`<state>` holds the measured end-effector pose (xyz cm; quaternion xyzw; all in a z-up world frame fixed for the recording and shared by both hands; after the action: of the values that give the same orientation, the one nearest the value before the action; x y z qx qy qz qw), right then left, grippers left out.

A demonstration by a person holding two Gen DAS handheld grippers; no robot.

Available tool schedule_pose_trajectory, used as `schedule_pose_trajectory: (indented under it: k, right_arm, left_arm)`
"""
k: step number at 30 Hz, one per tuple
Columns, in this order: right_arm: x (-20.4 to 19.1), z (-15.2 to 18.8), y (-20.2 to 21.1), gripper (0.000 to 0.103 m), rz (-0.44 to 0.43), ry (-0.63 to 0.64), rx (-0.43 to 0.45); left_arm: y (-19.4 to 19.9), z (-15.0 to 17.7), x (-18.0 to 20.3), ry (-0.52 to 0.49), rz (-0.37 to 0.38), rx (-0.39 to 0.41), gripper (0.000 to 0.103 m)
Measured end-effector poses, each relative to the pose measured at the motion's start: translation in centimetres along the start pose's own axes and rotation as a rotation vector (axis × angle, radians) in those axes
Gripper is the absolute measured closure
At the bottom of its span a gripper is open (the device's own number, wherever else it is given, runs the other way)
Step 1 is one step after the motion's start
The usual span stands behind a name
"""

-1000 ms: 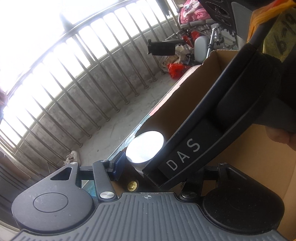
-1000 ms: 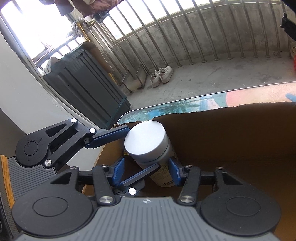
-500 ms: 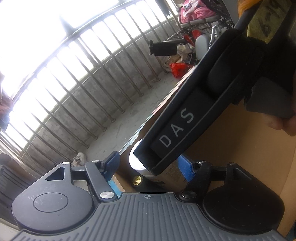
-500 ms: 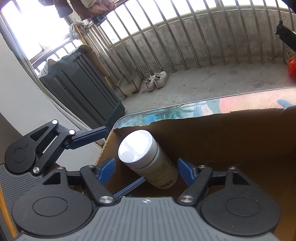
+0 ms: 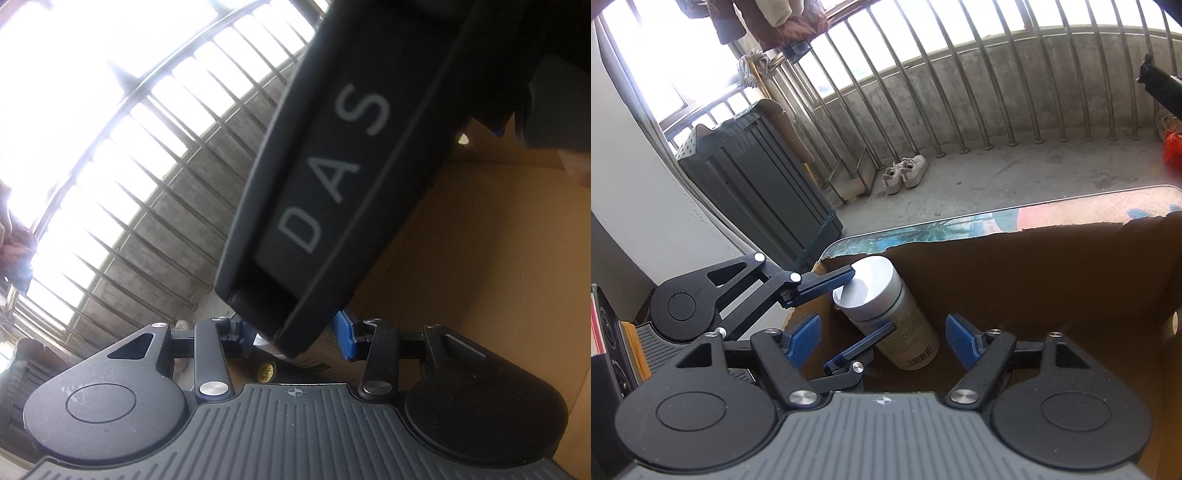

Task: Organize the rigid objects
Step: 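Lift the right gripper up out of the box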

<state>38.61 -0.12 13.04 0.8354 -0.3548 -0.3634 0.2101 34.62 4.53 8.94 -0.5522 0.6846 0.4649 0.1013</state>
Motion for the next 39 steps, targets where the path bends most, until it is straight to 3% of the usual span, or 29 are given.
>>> schedule_pose_trajectory:
  k: [4,7,9,13,17,22,27,29,35,39]
  right_arm:
    - [0.1,0.3,0.3,0.026,0.003,0.001,-0.003]
    - [-0.1,0.3,0.6,0.026,0.002,-0.007,-0.001]
    - [-0.2,0.1,0.9,0.026,0.005,-0.007,0.001]
    - [-0.9,0.0,1.9,0.026,0.008,0.001,0.013]
    - [-2.1,-0.1,3.9,0.026,0.002,0.012,0.036]
    - [-3.7,0.1,7.6,0.026,-0.014,0.048,0.075]
    - [-5.5,1.2,12.0,0.026,-0.044,0.074,0.119]
    - [-5.9,2.1,13.8,0.026,-0.058,0.079,0.135]
    - [-5.6,7.0,17.9,0.026,-0.037,0.132,0.174]
    - [-3.9,11.2,19.5,0.026,-0.029,0.123,0.183]
  left_arm:
    - [0.1,-0.3,0.5,-0.052,-0.018,-0.006,0.059]
    - [0.6,-0.6,0.1,-0.013,-0.019,0.000,0.054]
    - [1.3,-0.9,-0.1,0.015,-0.007,0.014,0.044]
    - [3.2,-1.2,-0.5,0.012,-0.022,0.016,0.043]
    - [6.8,-1.2,-1.4,0.040,-0.048,0.031,0.042]
    - [13.2,-0.8,-2.8,0.192,-0.041,0.089,0.038]
    - [19.6,-0.2,-1.5,0.279,0.001,0.165,0.037]
    - [22.2,1.8,-0.2,0.329,0.049,0.192,0.036]
    - [23.8,5.0,5.9,0.517,0.202,0.262,0.033]
    - [24.2,6.1,8.9,0.568,0.278,0.281,0.033]
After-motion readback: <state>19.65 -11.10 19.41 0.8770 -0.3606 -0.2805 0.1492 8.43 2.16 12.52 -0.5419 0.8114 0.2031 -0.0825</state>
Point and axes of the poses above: each gripper's, at about its wrist camera, not at the fingertips, and y roughly against the way its jaws point, x to its right, z to its underside, the point moved 6 cm from there along -y, roughly the way its jaws point, and after that the axes turned 1 degree about -z, right-handed, at the moved point
